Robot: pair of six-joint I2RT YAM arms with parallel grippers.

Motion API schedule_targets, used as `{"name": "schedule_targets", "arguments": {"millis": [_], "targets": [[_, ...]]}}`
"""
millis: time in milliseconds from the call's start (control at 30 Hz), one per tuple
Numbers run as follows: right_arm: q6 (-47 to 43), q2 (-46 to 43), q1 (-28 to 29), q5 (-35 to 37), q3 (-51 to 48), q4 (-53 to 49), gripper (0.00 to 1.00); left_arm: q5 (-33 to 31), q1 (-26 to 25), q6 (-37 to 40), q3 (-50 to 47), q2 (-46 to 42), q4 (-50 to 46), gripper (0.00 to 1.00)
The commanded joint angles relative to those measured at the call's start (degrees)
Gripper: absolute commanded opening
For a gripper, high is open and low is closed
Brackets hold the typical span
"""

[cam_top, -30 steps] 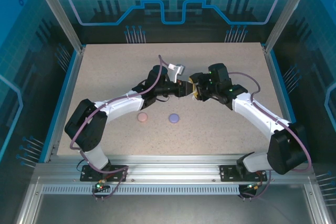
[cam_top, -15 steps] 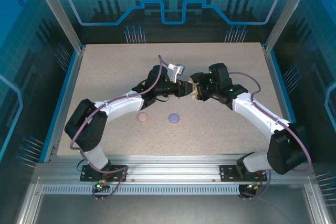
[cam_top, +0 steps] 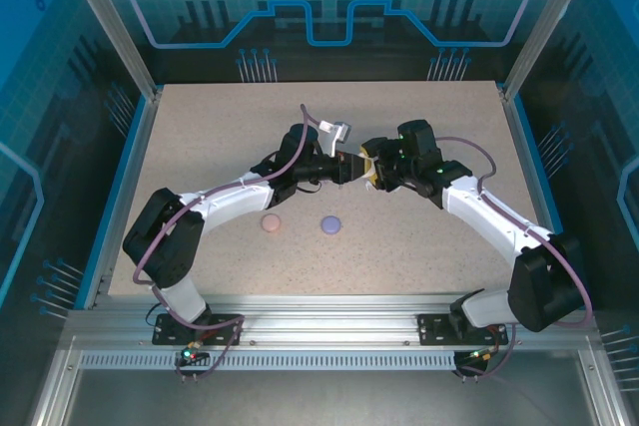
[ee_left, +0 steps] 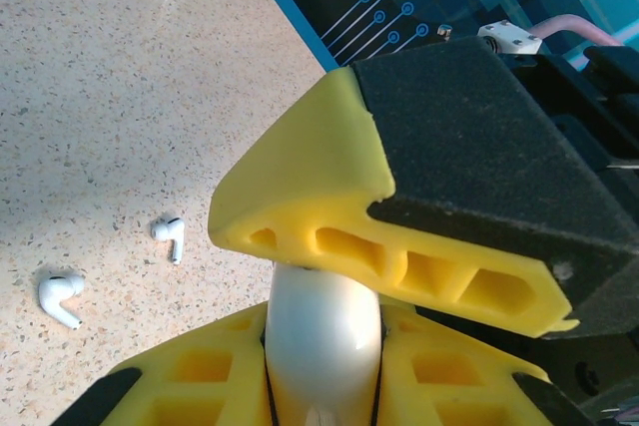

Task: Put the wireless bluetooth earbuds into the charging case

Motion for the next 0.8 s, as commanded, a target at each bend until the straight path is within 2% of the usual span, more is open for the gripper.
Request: {"name": "schedule_targets", "arguments": {"millis": [0,267,633,767], "targets": [[0.2,0.4,-0.6,0.5,-0.4,0.0,0.44,-0.5,0.3,0.8,-1.1,-1.3,2.3,0.20],[0.2,0.4,-0.9,0.5,-0.5,-0.1,0.44,-1.0,0.8,0.3,-1.7,-1.7,2.7,0.31],[0.1,0.6,-1.0,0.3,-0.6,-0.2,0.44,-1.0,0.8,0.0,-2.0,-1.4,3.3,0.28],[0.1,0.6,-1.1,0.0,-0.8,0.1,0.44,-0.5,0.8,-0.2,-1.8,-1.1,3.6,0.22]]}}
